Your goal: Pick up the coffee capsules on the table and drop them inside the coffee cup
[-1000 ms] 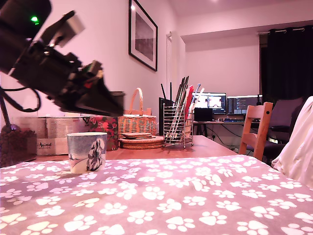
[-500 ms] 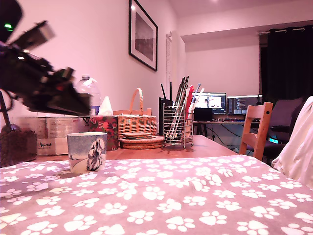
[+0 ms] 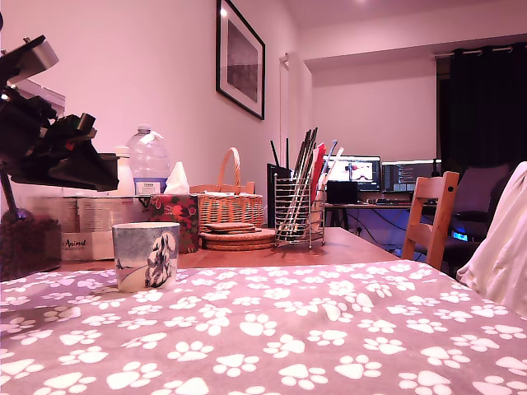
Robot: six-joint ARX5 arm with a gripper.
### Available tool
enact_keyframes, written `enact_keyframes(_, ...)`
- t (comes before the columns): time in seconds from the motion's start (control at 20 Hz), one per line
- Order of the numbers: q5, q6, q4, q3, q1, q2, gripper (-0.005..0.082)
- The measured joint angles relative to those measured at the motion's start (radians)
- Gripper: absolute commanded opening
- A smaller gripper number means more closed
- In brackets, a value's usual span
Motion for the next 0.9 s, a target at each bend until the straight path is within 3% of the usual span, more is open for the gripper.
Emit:
enact_keyframes(0.25,0.000,-0.022,-0.039,0.024,0.000,0.000,0.0227)
enact_keyframes(0.55,0.000,-0.023,-0.141,0.171,-0.001,0.006,0.0227)
enact_keyframes(0.9,0.000,-0.003,-0.311,0.323,-0.007,0.156,0.0227)
